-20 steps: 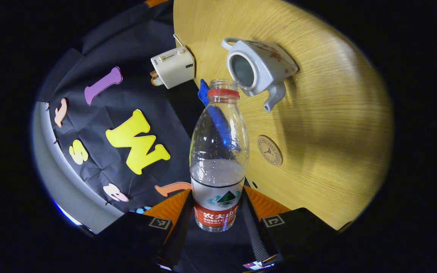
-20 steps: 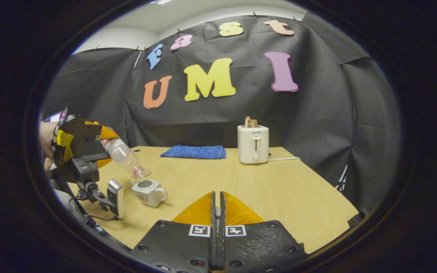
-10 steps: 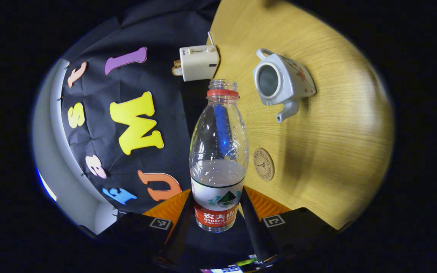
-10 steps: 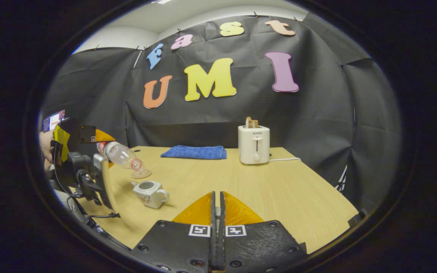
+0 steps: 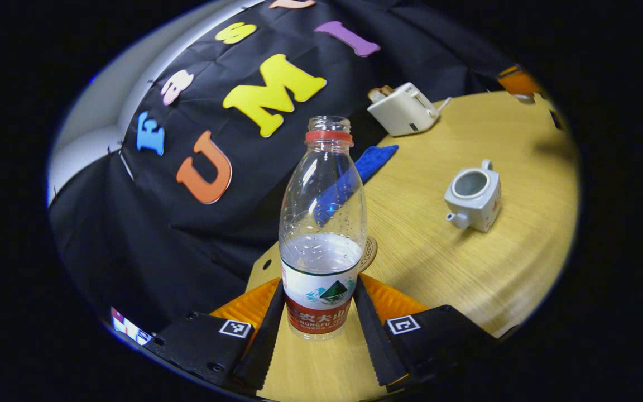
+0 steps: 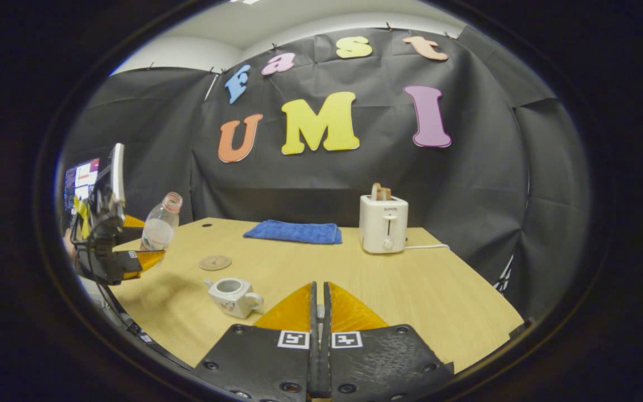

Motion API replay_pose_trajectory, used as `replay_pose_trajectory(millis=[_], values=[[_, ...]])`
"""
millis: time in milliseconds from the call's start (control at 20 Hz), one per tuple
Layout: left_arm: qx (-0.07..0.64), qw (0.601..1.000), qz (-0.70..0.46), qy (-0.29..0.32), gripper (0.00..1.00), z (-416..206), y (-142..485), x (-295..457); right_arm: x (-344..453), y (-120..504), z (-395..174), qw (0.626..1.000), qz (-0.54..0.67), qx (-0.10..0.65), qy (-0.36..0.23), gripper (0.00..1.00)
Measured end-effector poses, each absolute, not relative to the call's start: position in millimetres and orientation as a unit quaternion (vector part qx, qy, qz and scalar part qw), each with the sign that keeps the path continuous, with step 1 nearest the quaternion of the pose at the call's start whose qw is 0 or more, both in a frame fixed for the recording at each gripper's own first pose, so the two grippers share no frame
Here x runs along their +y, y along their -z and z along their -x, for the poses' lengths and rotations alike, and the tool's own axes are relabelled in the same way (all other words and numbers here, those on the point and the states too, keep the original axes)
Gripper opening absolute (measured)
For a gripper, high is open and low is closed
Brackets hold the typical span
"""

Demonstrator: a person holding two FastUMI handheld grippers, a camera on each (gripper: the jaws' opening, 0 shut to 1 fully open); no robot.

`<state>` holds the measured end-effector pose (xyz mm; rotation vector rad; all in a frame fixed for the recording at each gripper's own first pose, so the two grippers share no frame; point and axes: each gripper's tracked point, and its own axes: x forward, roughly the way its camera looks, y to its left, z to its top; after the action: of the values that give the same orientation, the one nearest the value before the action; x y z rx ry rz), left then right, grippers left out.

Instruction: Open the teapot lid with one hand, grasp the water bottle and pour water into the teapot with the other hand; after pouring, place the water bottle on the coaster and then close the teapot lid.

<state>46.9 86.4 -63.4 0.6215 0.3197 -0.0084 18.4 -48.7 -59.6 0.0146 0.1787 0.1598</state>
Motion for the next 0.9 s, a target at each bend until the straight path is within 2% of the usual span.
replay_pose_trajectory(millis=[150, 350, 700, 900], values=[[0.145, 0.974, -0.173, -0.004, 0.73, -41, 61, 85, -39, 53, -20, 0.993, 0.0, 0.085, -0.081, 0.0], [0.135, 0.988, -0.076, -0.009, 0.74, -41, 71, 82, -23, 47, -20, 0.993, 0.005, 0.081, -0.089, 0.0], [0.077, 0.997, -0.001, 0.009, 0.74, -90, 39, 85, -9, 48, -18, 0.992, 0.01, 0.084, -0.095, 0.0], [0.07, 0.997, 0.016, 0.018, 0.73, -128, 38, 87, -10, 51, -22, 0.992, 0.009, 0.086, -0.094, 0.0]])
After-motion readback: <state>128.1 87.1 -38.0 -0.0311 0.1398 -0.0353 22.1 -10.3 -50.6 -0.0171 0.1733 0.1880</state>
